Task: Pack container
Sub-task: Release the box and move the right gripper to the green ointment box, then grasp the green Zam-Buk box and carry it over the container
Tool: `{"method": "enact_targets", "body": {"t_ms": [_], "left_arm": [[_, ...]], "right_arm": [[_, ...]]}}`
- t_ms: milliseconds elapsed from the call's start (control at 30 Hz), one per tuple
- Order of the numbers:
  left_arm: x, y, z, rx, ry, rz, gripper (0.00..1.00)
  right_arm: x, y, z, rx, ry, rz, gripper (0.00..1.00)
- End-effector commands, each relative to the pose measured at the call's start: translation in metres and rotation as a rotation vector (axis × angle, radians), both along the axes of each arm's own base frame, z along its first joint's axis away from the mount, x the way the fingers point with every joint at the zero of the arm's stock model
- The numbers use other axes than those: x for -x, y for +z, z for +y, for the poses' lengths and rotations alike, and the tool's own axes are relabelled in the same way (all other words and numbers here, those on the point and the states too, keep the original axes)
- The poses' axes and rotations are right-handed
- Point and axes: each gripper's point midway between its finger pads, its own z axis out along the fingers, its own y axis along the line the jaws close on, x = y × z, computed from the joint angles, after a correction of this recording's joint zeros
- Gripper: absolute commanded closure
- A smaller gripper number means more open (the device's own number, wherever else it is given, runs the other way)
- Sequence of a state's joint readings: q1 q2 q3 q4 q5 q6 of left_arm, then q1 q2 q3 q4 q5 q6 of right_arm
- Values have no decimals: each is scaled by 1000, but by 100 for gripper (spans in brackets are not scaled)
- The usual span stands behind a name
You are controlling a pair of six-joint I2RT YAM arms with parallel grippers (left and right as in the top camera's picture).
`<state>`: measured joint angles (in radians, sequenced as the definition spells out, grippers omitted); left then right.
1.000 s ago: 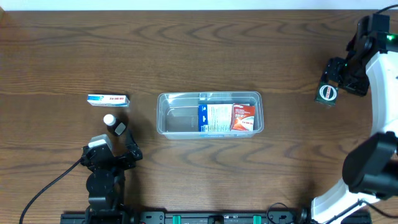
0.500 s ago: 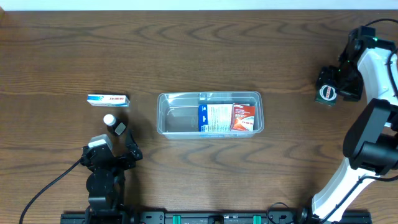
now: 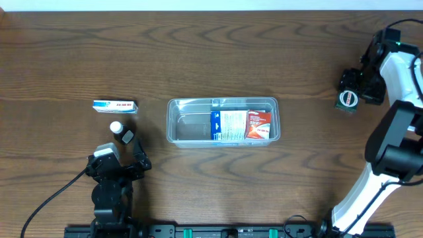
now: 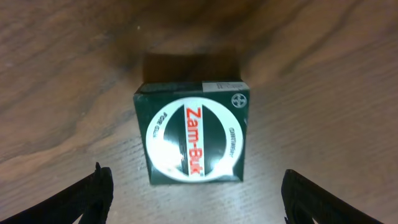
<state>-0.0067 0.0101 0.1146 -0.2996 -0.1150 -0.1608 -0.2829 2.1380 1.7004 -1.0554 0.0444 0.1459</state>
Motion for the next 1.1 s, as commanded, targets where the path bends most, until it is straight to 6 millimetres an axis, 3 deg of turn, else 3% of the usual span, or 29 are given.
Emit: {"method": "enact_targets", "body": {"t_ms": [0,333,600,833,1067], "left_arm": [[2,-13,1,1,7,38,2],[2,-13,1,1,7,38,2],[2,-13,1,1,7,38,2],[2,-13,1,1,7,38,2],[2,-13,1,1,7,38,2]], "right_arm": [[2,-17,2,1,26,42,17],[1,-37,-1,3,28,65,21],[7,-60,1,-13,36,118,36],[11,-60,2,-18,36,134,46],[14,-48,3,-24,37,151,49]]}}
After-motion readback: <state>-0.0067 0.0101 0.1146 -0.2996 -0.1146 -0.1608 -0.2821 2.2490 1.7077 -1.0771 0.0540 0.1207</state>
